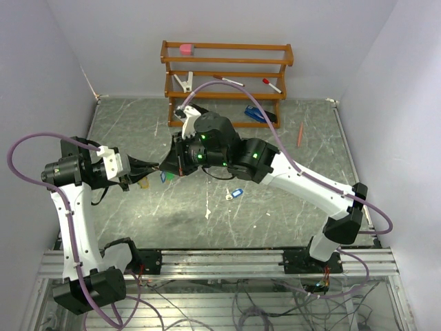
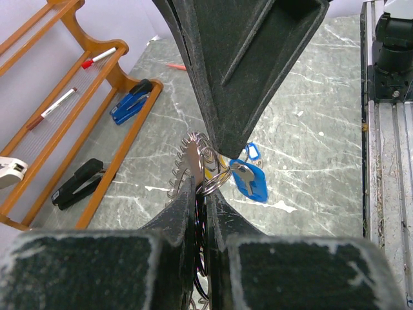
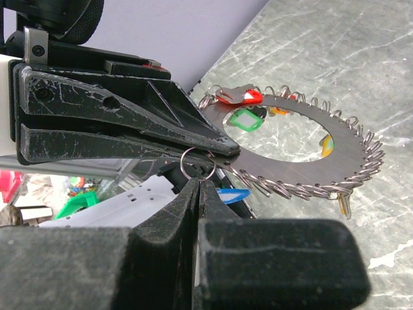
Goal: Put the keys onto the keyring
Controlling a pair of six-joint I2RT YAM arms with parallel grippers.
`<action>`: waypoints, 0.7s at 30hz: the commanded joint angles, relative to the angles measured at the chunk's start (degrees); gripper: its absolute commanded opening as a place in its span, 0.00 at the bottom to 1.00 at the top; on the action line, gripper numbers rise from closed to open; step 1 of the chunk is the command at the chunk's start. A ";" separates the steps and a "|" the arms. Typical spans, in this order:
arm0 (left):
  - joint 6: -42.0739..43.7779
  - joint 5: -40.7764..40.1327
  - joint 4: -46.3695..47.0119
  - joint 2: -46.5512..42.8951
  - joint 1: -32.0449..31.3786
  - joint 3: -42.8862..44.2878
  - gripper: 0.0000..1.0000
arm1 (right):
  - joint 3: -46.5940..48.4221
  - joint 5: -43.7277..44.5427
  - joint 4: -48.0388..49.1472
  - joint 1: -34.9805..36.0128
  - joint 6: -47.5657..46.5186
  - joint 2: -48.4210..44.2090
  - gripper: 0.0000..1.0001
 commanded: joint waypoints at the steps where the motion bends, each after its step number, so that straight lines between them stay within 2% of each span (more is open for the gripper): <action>1: 2.99 5.34 0.26 -0.63 -0.35 1.61 0.07 | 2.06 -1.07 0.46 -0.30 1.03 1.19 0.00; 21: 4.15 5.25 0.22 -0.72 -0.37 1.04 0.07 | 3.39 -2.31 1.62 -0.26 3.46 2.41 0.00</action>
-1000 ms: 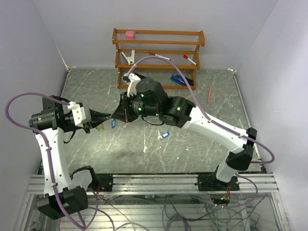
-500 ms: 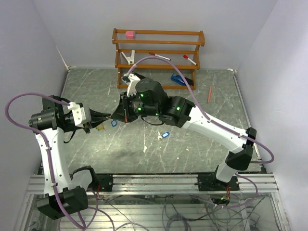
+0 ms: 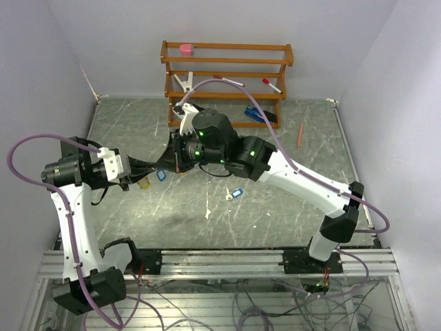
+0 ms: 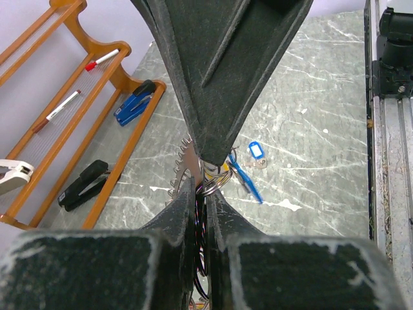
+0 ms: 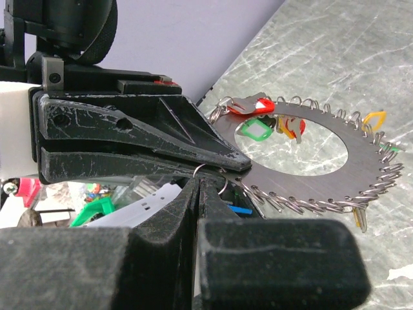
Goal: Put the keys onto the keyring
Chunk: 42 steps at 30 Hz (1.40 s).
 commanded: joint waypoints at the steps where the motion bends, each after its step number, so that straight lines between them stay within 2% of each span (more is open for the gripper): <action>1: 2.74 5.41 0.23 -0.54 -0.32 1.15 0.07 | 1.22 -0.98 0.82 -0.08 1.15 0.88 0.00; 13: 4.06 5.33 0.21 0.94 -0.29 1.35 0.07 | 3.27 -0.51 0.18 0.43 7.29 2.10 0.00; 26: 7.22 4.81 0.13 1.94 -0.26 0.81 0.07 | 7.49 4.80 -8.61 0.98 13.44 3.41 0.00; 42: 7.69 5.32 0.13 1.73 -0.28 1.78 0.07 | 16.35 7.19 -15.01 3.30 23.52 10.87 0.00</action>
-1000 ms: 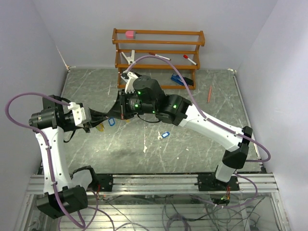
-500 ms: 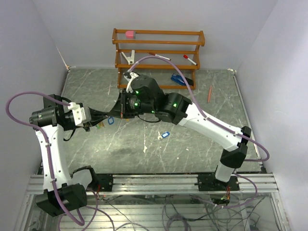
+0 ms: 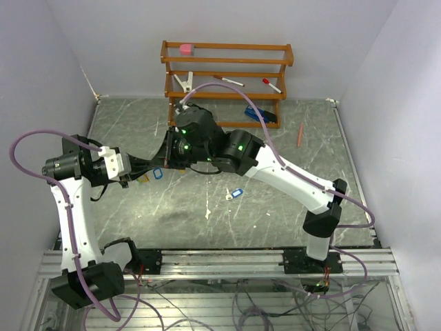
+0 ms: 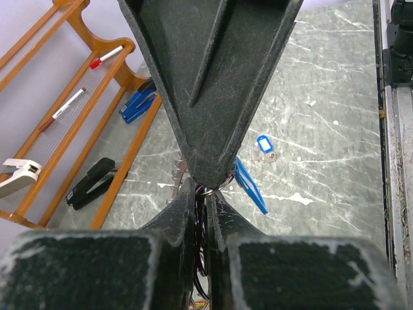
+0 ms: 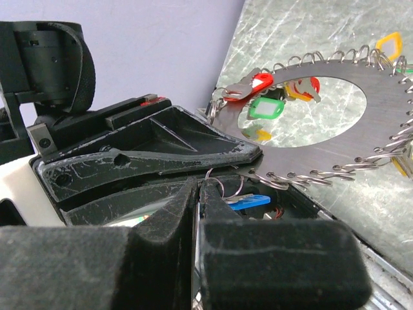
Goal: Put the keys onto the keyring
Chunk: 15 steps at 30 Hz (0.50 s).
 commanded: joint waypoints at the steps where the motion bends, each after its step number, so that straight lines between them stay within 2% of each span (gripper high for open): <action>1: 2.63 5.62 0.87 -1.02 -0.26 1.86 0.07 | 2.49 0.31 -2.02 2.01 4.92 2.64 0.00; 7: 2.75 5.48 0.87 -1.44 0.04 2.13 0.07 | 6.31 3.08 -5.73 3.16 8.33 4.22 0.00; 15: 0.93 5.80 1.04 0.96 0.77 5.21 0.07 | 2.63 7.38 -2.79 5.11 13.07 1.80 0.00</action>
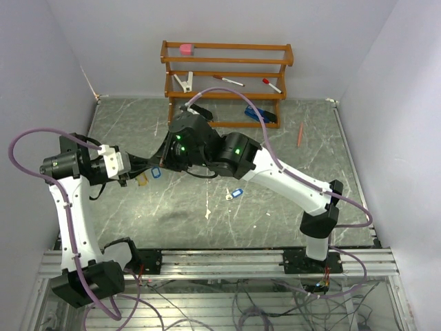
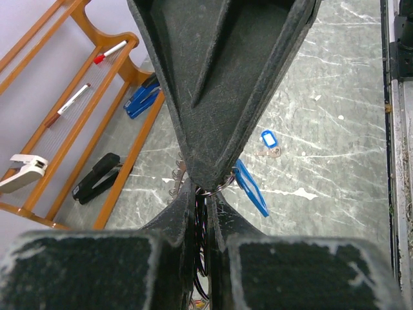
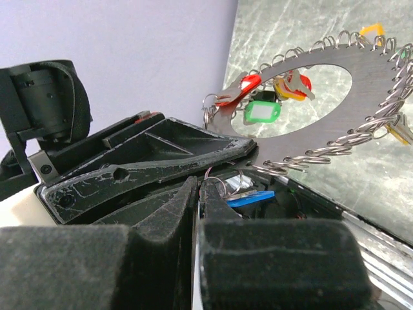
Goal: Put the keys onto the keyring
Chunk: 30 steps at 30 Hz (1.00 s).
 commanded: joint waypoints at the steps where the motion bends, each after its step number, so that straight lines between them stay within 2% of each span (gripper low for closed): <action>1: 0.43 7.07 1.51 1.29 0.24 4.98 0.07 | -1.37 -0.18 2.22 2.89 4.18 -0.03 0.00; 5: -0.48 7.07 1.51 2.43 0.20 7.45 0.07 | -2.48 0.62 4.11 3.48 4.92 0.07 0.00; 11: 0.56 7.15 1.68 3.45 0.19 8.05 0.07 | -10.41 1.86 12.31 3.94 7.05 -3.56 0.00; 23: 2.20 7.18 1.77 4.99 0.15 7.31 0.07 | -11.20 1.59 16.48 4.04 8.20 -1.81 0.06; 30: -1.99 7.24 2.02 4.97 0.05 8.35 0.07 | -12.38 3.48 17.69 4.03 8.33 -3.31 0.24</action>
